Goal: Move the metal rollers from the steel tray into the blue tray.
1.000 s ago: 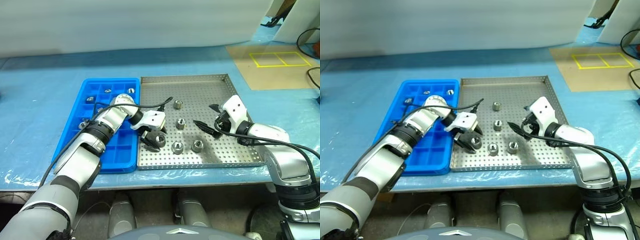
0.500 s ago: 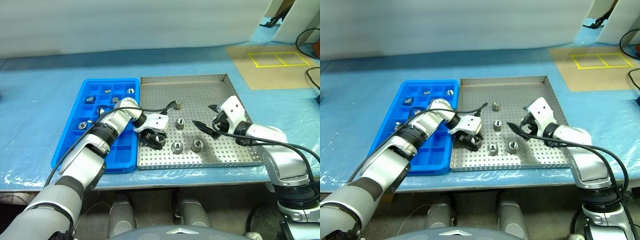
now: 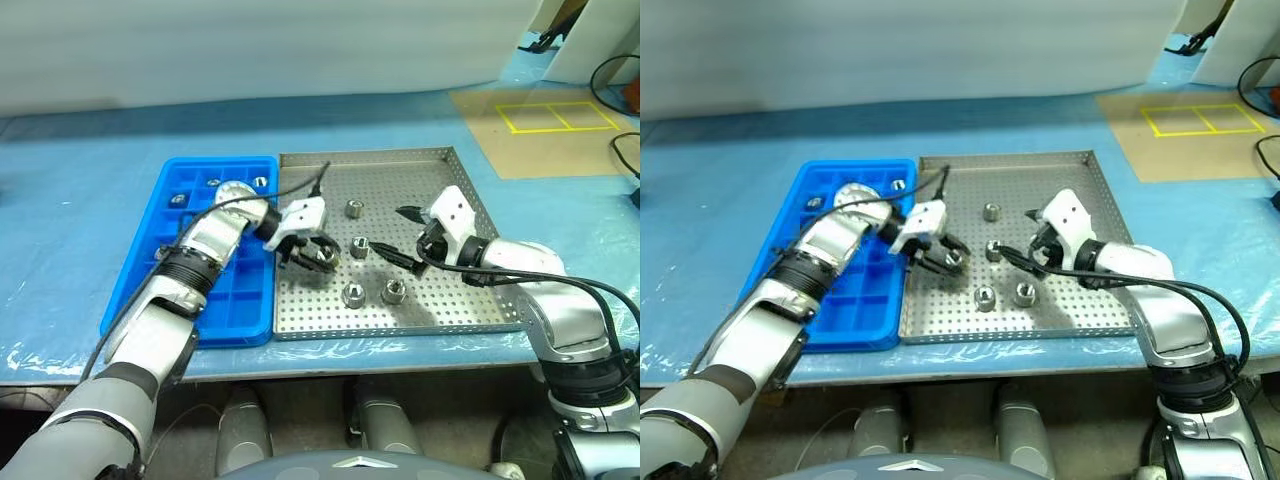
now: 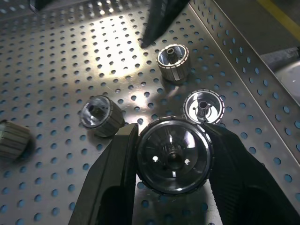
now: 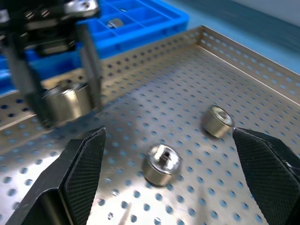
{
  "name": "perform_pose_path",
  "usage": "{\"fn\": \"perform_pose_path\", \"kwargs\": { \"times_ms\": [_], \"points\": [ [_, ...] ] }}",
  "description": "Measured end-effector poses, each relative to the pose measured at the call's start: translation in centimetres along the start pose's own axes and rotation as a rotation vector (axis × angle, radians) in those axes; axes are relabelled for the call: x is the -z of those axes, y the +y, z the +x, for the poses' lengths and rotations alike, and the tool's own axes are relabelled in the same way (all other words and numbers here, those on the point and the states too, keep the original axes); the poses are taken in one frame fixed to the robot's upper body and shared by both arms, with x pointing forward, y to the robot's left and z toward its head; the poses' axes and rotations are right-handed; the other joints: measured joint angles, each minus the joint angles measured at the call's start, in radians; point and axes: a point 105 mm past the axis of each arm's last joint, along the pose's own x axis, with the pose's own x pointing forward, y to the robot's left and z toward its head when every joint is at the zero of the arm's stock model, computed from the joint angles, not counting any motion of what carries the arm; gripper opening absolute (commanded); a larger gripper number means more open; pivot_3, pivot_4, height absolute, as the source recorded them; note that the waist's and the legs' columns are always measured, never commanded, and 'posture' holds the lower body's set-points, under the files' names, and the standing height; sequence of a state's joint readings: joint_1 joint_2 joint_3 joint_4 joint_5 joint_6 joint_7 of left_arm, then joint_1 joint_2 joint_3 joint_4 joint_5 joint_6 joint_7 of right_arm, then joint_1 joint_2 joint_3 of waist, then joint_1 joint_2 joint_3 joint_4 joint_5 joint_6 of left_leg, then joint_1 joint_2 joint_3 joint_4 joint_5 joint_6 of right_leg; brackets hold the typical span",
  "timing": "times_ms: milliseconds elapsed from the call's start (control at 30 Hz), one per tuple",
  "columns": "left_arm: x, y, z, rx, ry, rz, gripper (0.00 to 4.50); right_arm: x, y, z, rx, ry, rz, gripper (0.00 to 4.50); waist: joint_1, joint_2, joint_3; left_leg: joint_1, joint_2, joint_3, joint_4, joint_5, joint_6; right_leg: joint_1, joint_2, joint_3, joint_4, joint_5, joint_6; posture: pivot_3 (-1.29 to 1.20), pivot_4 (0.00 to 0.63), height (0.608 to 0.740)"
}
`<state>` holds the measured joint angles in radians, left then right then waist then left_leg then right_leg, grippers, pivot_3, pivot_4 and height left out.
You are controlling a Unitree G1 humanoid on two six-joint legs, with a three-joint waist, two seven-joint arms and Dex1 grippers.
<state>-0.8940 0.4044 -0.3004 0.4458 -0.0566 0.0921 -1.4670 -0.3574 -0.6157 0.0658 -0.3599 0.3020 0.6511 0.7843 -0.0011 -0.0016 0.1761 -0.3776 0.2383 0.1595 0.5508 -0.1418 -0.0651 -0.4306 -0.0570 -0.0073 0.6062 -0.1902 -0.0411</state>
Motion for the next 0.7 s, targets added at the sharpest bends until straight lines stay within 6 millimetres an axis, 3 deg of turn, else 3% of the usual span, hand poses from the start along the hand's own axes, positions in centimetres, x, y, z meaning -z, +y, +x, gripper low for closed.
{"fn": "perform_pose_path", "kwargs": {
  "times_ms": [100, 233, 367, 500, 700],
  "points": [
    [-0.5, 0.3, -3.0, -0.106, -0.004, -0.013, 1.75, -0.7, 0.8, 1.6, -0.096, -0.013, -0.016, 4.5, 0.0, 0.0, 0.0, 0.001, 0.0, 0.0, -0.001, 0.0, 0.0, 0.0, 0.0, 0.0, 0.0, 0.0, 0.0, -0.14, 0.15, 0.74],
    [1.2, -0.2, -5.6, -0.211, 0.028, -0.099, 1.75, -1.4, 1.7, 3.2, -0.201, -0.037, -0.032, 4.5, 0.02, 0.001, 0.0, 0.0, 0.0, 0.0, -0.003, 0.0, -0.001, -0.002, 0.0, -0.001, 0.0, 0.0, 0.0, 0.01, 0.15, 0.74],
    [3.8, -2.2, -9.4, -0.418, 0.078, -0.224, 1.75, -3.3, 3.1, 6.2, -0.352, -0.109, -0.047, 4.5, 0.031, 0.001, 0.0, -0.006, 0.001, -0.001, -0.006, 0.002, -0.004, -0.009, -0.001, -0.004, 0.002, -0.001, -0.003, 0.09, 0.15, 0.74],
    [4.3, -4.2, -12.1, -0.581, 0.098, -0.296, 1.75, -4.2, 4.3, 8.1, -0.461, -0.134, -0.076, 4.5, 0.075, 0.001, 0.0, -0.008, 0.002, -0.003, -0.007, 0.003, -0.004, -0.009, -0.002, -0.009, 0.001, -0.002, -0.005, 0.23, 0.15, 0.74],
    [5.2, -9.0, -13.6, -0.758, 0.114, -0.439, 1.75, -4.6, 6.0, 10.2, -0.578, -0.152, -0.131, 4.5, 0.124, 0.0, 0.001, -0.009, 0.003, -0.008, -0.008, 0.003, -0.005, -0.008, -0.002, -0.015, 0.001, -0.003, -0.006, 0.33, 0.15, 0.74]
  ]
}}
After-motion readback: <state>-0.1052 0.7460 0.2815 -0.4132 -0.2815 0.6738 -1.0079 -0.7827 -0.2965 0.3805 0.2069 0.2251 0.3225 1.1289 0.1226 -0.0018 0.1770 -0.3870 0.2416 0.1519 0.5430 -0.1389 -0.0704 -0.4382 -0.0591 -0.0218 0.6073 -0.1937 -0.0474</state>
